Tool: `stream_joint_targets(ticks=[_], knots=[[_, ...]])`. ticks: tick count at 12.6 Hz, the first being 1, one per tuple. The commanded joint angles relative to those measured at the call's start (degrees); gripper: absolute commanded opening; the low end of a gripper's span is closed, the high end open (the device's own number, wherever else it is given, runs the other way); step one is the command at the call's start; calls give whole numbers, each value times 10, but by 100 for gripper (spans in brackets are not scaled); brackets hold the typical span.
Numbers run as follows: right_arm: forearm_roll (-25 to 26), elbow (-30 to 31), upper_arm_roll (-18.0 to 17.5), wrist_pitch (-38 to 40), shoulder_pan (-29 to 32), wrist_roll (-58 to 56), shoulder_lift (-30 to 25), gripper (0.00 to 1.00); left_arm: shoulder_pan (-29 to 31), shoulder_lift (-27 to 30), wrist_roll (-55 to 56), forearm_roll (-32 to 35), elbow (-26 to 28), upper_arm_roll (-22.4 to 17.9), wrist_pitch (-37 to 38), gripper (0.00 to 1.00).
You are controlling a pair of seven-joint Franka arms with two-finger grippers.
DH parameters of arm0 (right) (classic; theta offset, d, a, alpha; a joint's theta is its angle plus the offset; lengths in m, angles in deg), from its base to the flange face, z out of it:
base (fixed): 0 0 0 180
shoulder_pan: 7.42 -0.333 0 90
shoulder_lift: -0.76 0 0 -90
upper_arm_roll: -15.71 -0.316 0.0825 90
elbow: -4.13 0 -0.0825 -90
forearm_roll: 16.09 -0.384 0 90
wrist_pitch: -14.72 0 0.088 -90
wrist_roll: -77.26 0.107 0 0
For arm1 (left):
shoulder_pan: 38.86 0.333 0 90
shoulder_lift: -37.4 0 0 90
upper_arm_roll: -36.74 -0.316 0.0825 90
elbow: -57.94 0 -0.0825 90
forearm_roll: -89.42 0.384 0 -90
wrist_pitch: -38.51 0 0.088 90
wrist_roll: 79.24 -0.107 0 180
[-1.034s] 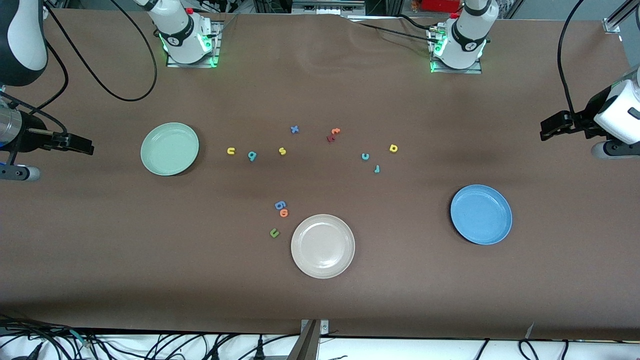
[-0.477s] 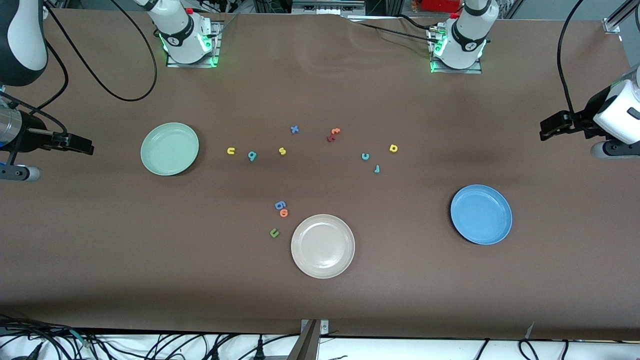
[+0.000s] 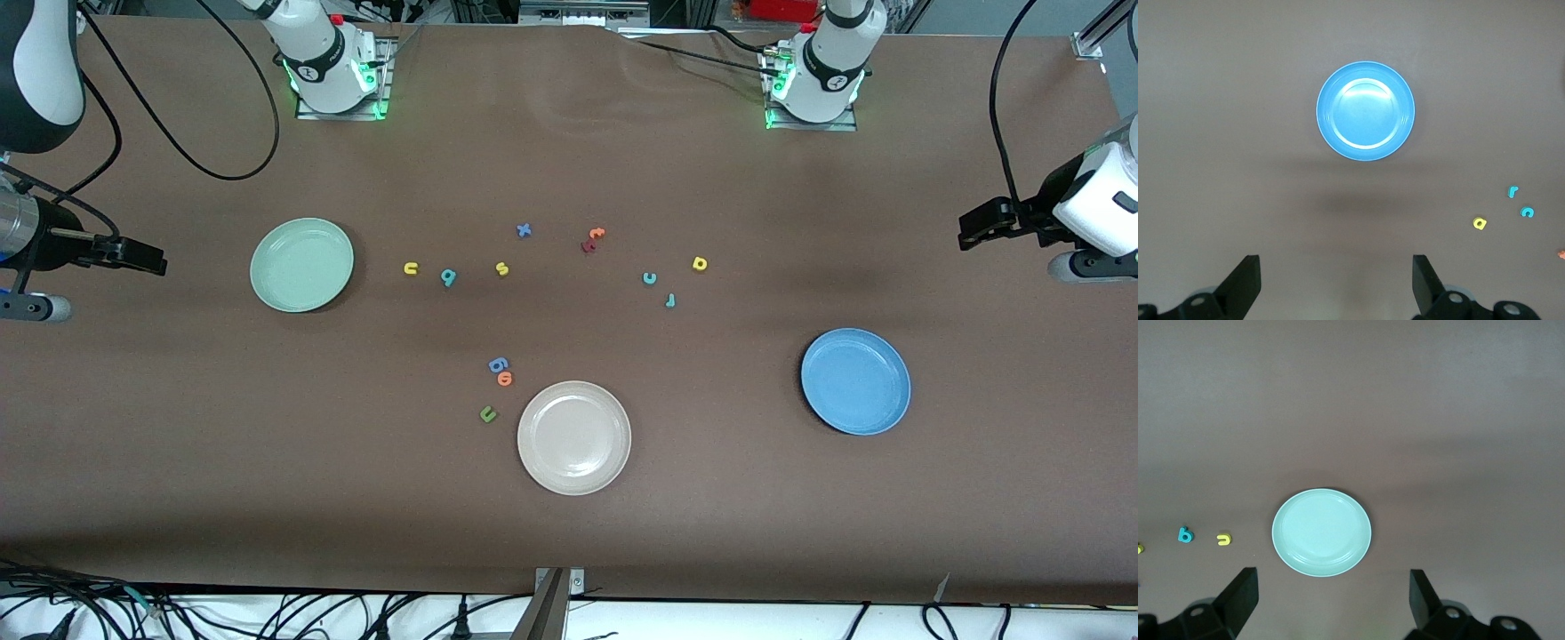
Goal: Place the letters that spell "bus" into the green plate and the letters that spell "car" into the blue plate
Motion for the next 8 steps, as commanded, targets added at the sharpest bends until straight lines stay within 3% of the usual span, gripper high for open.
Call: stream_joint_targets(ticks=[1, 8], knots=[[0, -2, -5, 1, 3, 3, -4, 100, -3, 4, -8, 11, 4, -1, -4, 100], [1, -2, -5, 0, 3, 6, -4, 100, -4, 3, -8, 11, 4, -1, -5, 100]])
